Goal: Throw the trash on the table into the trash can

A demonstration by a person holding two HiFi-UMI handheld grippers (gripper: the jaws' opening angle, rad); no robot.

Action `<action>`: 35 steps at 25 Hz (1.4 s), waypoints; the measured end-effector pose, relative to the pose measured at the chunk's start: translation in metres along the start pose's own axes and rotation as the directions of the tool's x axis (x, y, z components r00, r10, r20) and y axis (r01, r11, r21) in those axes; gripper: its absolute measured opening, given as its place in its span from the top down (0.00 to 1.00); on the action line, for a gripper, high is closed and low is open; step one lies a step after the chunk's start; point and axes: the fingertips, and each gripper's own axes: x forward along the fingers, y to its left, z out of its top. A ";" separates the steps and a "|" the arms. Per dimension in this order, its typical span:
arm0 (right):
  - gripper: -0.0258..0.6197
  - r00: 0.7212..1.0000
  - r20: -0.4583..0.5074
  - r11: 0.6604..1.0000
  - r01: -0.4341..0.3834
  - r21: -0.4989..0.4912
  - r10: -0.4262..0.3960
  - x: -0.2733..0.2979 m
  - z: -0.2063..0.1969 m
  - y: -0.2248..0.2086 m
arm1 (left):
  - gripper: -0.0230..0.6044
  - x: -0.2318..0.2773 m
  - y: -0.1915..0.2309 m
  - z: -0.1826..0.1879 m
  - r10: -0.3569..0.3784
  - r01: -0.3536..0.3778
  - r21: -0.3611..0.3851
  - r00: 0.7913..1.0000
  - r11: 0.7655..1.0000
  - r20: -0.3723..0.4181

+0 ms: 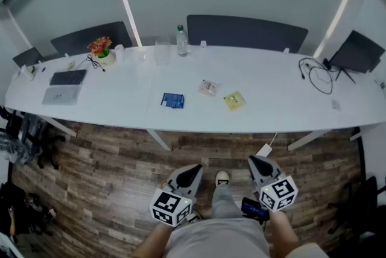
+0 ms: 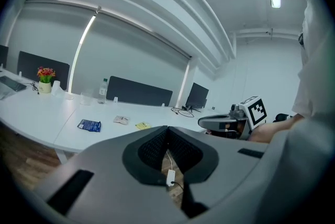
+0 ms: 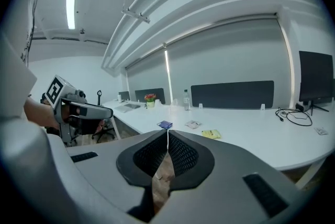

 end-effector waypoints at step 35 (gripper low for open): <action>0.91 0.993 -0.062 0.994 -0.103 -0.041 0.100 0.144 0.066 -0.177 | 0.96 0.194 0.097 0.086 0.108 -0.108 -0.004 0.994 0.994 -0.020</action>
